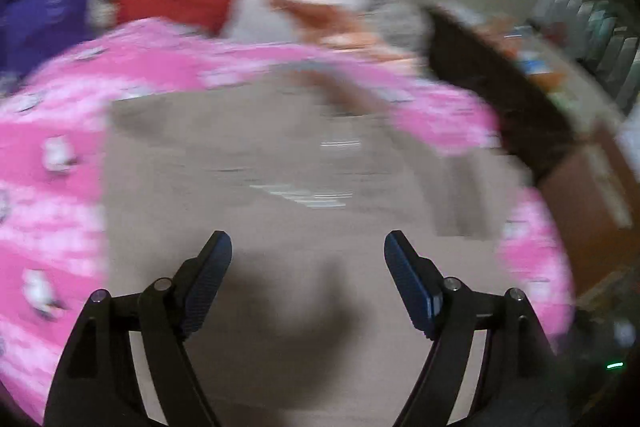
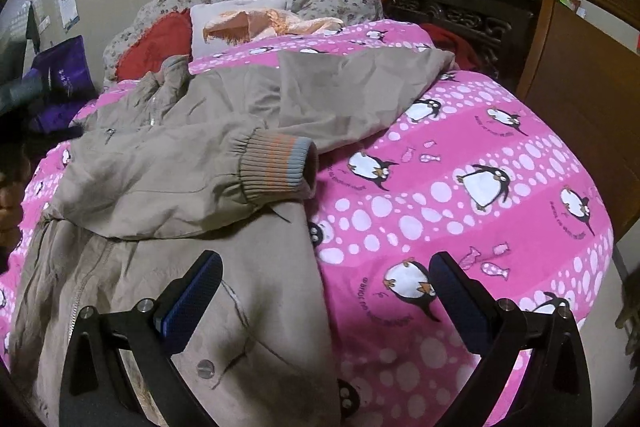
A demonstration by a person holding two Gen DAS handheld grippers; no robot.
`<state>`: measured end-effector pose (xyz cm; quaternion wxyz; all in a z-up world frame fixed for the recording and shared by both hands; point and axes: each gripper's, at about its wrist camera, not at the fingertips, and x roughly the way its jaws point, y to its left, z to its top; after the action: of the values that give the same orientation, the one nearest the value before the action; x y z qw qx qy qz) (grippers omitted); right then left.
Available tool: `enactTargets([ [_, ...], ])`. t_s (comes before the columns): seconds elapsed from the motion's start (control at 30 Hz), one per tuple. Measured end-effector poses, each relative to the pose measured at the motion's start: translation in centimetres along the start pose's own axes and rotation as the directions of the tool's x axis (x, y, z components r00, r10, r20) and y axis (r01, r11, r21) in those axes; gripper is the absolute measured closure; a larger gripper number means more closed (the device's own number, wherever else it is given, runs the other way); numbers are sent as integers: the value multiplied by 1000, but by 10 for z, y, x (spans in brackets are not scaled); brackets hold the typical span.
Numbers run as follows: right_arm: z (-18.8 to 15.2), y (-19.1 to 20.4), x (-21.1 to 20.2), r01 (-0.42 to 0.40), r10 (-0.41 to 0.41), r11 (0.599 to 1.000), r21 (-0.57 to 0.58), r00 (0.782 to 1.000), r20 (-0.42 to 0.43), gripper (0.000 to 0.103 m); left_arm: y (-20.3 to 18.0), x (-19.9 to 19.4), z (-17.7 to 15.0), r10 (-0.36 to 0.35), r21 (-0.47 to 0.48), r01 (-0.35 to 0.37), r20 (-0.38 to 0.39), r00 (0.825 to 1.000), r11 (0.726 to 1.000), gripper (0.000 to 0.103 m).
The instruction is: Fold large clothes
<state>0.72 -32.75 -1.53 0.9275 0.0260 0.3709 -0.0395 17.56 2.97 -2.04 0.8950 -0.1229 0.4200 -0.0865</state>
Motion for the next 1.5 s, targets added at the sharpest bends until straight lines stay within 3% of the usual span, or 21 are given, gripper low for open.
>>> enactTargets([
  [0.03,2,3,0,-6,6,1000,-11,1000,9,1,16,12,-4,26,-30,-27,-40,999,999,28],
  [0.1,7,8,-1,-19,20,999,-37,999,31,1,47,34,-14,60,-87,-71,-126,990,994,52],
  [0.13,9,11,-2,-20,22,999,-48,999,40,1,59,40,-24,101,-96,-115,-142,985,989,81],
  [0.17,11,13,-2,-22,25,998,-55,999,45,1,69,38,-28,133,-96,-145,-115,984,985,99],
  [0.2,14,15,-2,-26,29,998,-62,998,47,1,76,36,-31,140,-108,-151,-99,985,983,101],
  [0.4,26,20,0,-57,62,996,-71,996,71,1,86,8,-34,173,-165,-175,-31,984,971,102],
  [0.47,31,24,1,-97,104,992,-83,991,85,2,71,-9,-29,163,-145,-156,40,986,977,86],
  [0.5,36,29,1,-122,130,988,-94,987,91,8,59,-19,-26,150,-134,-138,85,985,981,79],
  [0.57,45,38,4,-215,226,970,-112,969,100,21,40,-24,-22,117,-106,-103,127,985,989,43],
  [0.67,56,51,26,-370,376,924,-99,925,47,37,22,-5,-32,105,-3,-105,64,992,994,42],
  [0.73,57,57,55,-338,335,939,-68,941,-52,64,30,13,-49,162,31,-162,-19,987,986,42],
  [0.77,56,56,73,-357,352,933,-33,930,-103,74,41,20,-59,182,20,-181,-56,982,983,42],
  [0.83,55,56,104,-354,348,935,-7,923,-164,84,55,18,-72,145,-15,-145,-42,989,989,46],
  [0.93,57,58,150,-331,318,943,-20,920,-228,87,57,12,-79,155,16,-155,-20,988,988,46],
  [0.97,61,56,155,-347,339,938,-5,920,-197,89,57,12,-80,156,14,-156,-16,988,988,46],
  [1.07,76,49,170,-374,377,926,62,893,-248,92,58,1,-76,138,-69,-138,-4,990,988,46],
  [1.17,76,48,153,-391,376,920,18,872,-312,87,60,-22,-57,120,-153,-108,69,990,982,45],
  [1.3,80,42,107,-453,448,891,27,867,-216,74,45,-11,-13,79,-119,-68,89,993,991,43],
  [1.37,91,48,102,-449,446,893,19,880,-165,73,47,15,5,99,-117,-92,62,993,989,43],
  [1.43,99,59,116,-412,404,911,-20,901,-158,73,55,40,11,250,-111,-246,20,968,963,43],
  [1.5,95,64,145,-331,314,942,-58,928,-203,75,77,55,5,281,-162,-283,-40,959,945,43],
])
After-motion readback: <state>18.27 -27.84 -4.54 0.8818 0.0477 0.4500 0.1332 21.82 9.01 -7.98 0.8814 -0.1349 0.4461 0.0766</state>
